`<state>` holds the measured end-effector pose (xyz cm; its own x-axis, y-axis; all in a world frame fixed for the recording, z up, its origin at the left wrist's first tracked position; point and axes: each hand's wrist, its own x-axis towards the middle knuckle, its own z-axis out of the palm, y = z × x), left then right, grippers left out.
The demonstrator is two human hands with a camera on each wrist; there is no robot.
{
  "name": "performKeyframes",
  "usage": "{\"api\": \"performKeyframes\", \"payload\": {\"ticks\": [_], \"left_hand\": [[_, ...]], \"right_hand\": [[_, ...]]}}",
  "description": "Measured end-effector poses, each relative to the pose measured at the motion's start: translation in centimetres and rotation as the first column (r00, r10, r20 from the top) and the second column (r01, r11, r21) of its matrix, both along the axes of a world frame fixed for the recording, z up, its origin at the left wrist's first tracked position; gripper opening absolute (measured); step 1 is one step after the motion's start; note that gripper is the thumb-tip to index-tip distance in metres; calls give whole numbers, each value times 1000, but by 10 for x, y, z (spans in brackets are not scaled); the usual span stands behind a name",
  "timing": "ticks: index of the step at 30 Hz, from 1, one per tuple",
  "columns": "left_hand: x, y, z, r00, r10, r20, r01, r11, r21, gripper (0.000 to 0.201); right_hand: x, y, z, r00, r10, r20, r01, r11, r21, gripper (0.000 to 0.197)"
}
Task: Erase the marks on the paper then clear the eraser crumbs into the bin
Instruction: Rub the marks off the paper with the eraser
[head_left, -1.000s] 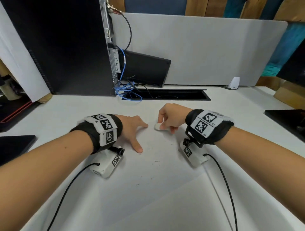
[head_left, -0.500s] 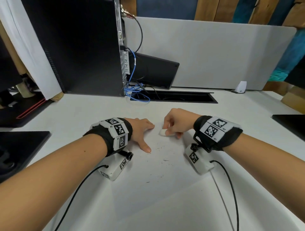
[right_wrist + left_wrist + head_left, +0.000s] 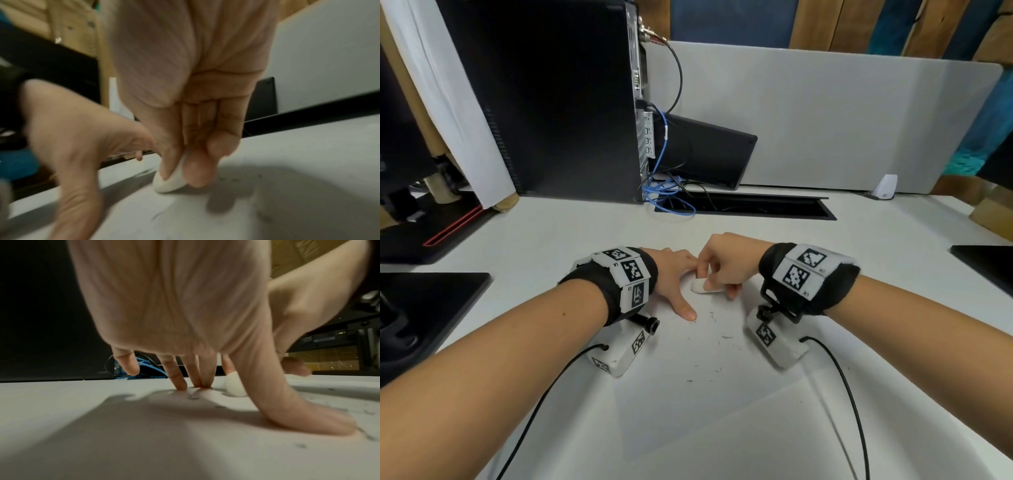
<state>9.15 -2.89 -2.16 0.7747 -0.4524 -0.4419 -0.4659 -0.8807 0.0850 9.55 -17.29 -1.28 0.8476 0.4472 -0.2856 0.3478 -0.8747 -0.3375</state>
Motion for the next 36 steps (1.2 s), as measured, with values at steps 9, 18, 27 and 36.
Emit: {"api": "performKeyframes", "payload": {"ticks": [9, 18, 27, 36], "left_hand": [[-13, 27, -1, 998, 61, 31, -62, 998, 23, 104], [-13, 28, -2, 997, 71, -16, -69, 994, 83, 109], [-19, 25, 1, 997, 78, 2, -78, 997, -26, 101], [-39, 3, 8, 969, 230, 88, -123, 762, -636, 37]], "right_hand": [[8, -4, -2, 994, -54, 98, 56, 998, -14, 13], [-15, 4, -1, 994, 73, 82, -72, 997, -14, 16], [-25, -25, 18, 1000, 12, 8, -13, 982, 191, 11], [-45, -30, 20, 994, -66, -86, 98, 880, 465, 15]]}}
